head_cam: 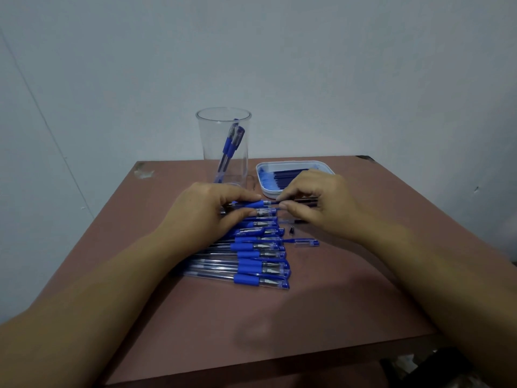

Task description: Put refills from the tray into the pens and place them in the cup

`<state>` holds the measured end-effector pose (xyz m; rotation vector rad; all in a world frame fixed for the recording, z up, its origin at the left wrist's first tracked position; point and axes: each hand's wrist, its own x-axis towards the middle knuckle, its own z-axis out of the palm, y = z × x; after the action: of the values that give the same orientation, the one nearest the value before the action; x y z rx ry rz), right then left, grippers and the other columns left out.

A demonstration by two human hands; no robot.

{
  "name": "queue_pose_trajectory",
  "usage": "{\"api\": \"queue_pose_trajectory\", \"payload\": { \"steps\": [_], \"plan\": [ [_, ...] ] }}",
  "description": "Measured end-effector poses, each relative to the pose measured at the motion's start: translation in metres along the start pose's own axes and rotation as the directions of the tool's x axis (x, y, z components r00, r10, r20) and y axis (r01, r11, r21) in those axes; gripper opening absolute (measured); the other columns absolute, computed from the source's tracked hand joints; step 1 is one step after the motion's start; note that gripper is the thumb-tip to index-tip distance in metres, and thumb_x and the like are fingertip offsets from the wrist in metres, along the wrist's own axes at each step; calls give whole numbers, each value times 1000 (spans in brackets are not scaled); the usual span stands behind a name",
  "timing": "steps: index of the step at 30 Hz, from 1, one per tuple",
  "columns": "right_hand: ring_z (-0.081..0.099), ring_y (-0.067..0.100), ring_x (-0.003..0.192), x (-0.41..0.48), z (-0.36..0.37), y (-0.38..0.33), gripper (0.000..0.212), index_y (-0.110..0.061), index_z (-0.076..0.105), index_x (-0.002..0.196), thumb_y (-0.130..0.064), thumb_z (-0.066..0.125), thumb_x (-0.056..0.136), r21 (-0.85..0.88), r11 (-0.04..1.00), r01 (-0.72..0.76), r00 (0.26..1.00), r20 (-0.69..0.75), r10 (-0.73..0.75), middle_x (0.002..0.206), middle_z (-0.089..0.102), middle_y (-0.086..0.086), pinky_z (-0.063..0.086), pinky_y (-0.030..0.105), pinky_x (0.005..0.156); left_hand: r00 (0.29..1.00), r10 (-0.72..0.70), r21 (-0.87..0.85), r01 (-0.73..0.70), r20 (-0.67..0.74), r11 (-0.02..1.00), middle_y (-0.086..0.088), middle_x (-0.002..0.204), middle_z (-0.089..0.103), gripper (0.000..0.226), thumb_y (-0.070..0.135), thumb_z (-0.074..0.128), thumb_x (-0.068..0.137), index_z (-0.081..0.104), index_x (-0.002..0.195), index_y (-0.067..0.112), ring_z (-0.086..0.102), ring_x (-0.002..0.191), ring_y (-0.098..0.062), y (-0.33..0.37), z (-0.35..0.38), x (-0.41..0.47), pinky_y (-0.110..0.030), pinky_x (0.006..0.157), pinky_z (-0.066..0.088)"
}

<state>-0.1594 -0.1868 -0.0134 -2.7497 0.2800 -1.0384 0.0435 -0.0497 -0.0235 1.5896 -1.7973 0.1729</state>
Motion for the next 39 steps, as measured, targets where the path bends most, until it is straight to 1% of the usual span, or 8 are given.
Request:
{"api": "queue_pose_trajectory", "payload": {
  "steps": [5,9,14,20,26,32,36,39],
  "plan": [
    [57,4,81,-7,-10,8,7,-16,73,91,-18,70,85,-13,998,-59,998,16,59,83,61,-14,47,16,74,1000,-23,-14,23,-4,1000,19,99,73,29,36,74,82,73,111,34,66,84,1,-1,0,0,-26,75,58],
    [50,-6,87,-16,-26,21,10,-26,66,88,-17,69,88,-76,984,-159,983,85,165,84,57,-23,36,5,75,999,-45,-8,45,11,999,20,99,71,29,36,74,82,73,111,34,65,86,1,-1,0,0,-21,76,56],
    [47,-6,93,-21,-36,30,23,-40,56,81,-21,65,90,-116,948,-297,935,167,313,87,59,-19,34,12,73,997,-72,7,72,17,997,15,100,73,30,36,73,82,73,111,33,65,85,0,-1,-2,0,-18,75,53],
    [47,-9,91,-22,-32,30,11,-30,63,85,-20,66,90,-138,928,-346,891,260,371,88,59,-15,37,9,69,995,-103,-13,104,7,995,15,98,74,36,48,64,80,73,111,32,65,83,3,2,-3,0,-13,74,50],
    [48,-4,85,-20,-27,35,4,-27,67,89,-23,69,88,-125,925,-360,868,319,381,89,59,-15,37,10,73,992,-130,-28,130,5,991,20,96,72,32,44,67,81,74,110,32,65,83,4,2,-3,-1,-13,75,51],
    [53,-11,87,-20,-30,36,9,-27,69,88,-22,75,84,0,913,-409,889,226,398,86,60,-16,39,7,71,991,-135,-40,135,9,990,20,96,72,39,52,60,79,73,111,34,65,82,5,2,-3,-1,-14,74,51],
    [55,-7,70,-2,-42,35,12,-27,68,87,-18,75,84,179,856,-485,873,158,462,88,61,-8,41,10,63,991,-134,-44,135,15,990,23,96,70,41,55,58,79,73,111,35,65,84,7,-1,-2,-1,-13,74,52],
    [56,-3,74,21,-56,46,12,-21,70,99,-21,72,87,75,860,-504,847,233,477,92,63,-8,40,3,63,991,-135,-42,136,18,990,23,96,72,39,55,59,79,72,111,37,64,85,9,-3,-1,-1,-13,74,52]
  ]
}}
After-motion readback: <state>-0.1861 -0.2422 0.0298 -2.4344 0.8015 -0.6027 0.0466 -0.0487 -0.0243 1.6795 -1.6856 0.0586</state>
